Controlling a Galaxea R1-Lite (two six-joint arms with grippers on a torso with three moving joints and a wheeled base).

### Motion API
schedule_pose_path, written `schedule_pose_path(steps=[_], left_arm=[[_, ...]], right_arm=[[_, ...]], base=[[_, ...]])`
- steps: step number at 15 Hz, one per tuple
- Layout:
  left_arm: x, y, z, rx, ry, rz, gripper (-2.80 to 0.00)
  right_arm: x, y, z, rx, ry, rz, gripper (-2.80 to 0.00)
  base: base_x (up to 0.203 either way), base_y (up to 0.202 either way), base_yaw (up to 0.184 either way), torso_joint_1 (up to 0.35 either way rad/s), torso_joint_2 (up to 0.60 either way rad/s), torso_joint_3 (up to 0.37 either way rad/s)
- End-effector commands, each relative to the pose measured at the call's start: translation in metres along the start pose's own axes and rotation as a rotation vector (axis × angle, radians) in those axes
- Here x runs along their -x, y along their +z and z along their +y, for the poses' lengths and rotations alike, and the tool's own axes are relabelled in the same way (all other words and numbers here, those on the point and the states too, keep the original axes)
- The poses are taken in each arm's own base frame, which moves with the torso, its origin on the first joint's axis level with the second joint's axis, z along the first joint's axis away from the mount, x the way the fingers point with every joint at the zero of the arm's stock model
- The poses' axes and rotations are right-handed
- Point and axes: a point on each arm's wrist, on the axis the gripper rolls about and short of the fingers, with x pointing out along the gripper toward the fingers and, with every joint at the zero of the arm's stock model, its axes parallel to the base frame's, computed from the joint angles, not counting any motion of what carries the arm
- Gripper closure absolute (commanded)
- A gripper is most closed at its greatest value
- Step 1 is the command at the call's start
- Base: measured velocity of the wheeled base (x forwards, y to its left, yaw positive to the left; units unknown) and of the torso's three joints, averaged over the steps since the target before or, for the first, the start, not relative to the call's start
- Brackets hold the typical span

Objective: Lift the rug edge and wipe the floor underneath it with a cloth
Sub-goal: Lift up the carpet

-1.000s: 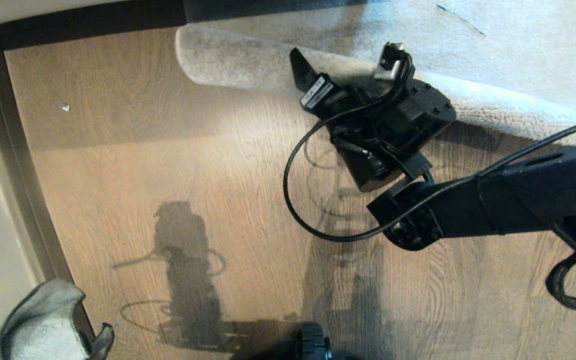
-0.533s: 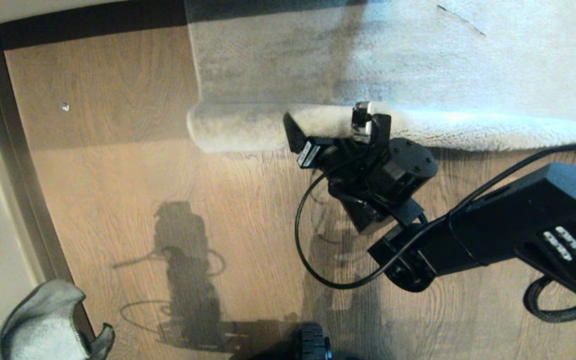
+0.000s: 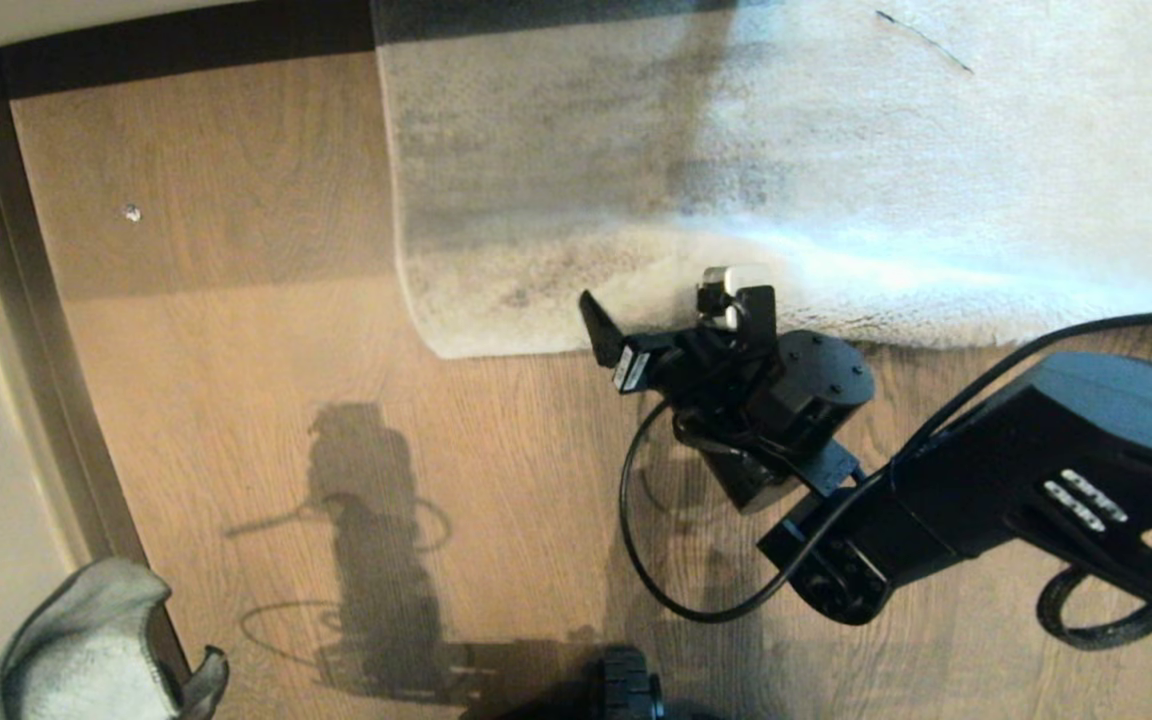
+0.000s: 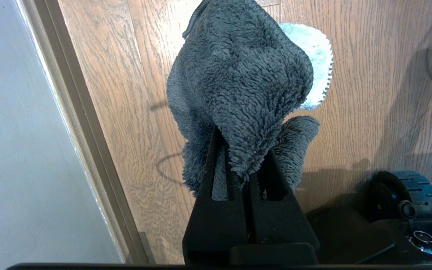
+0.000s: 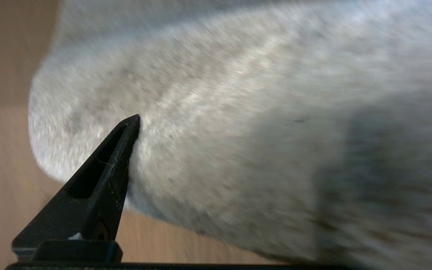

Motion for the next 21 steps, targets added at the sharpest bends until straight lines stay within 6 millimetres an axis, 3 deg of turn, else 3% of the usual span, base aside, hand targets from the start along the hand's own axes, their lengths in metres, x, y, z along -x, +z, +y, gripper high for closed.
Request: schedule_pose_path(steps=[1,7,12,17,21], left_arm=[[0.0,0.0,0.0,-0.001,0.0,0.0,0.0],[0.0,0.0,0.0,-0.001,0.0,0.0,0.0],[0.0,0.0,0.0,-0.001,0.0,0.0,0.0],[0.0,0.0,0.0,-0.001,-0.001,0.0,0.0],[0.0,0.0,0.0,-0.001,0.0,0.0,0.0]], right_arm=[[0.005,-0.003,-0.016,0.02,-0.042,0.025,-2.8],[0.019,0.009,-0.059,0.06,-0.131,0.065,-2.8],[0.015,0.038,-0.086,0.075,-0.129,0.009,-2.8],[-0.004,0.082,-0.085,0.043,-0.092,-0.134,-2.8],[-0.016,0.124,-0.074,-0.143,0.014,-0.227,-2.8]], base=[[0.0,0.0,0.0,0.0,0.0,0.0],[0.0,0.0,0.0,0.0,0.0,0.0],[0.0,0.0,0.0,0.0,0.0,0.0],[0.0,0.0,0.0,0.0,0.0,0.0],[0.0,0.0,0.0,0.0,0.0,0.0]])
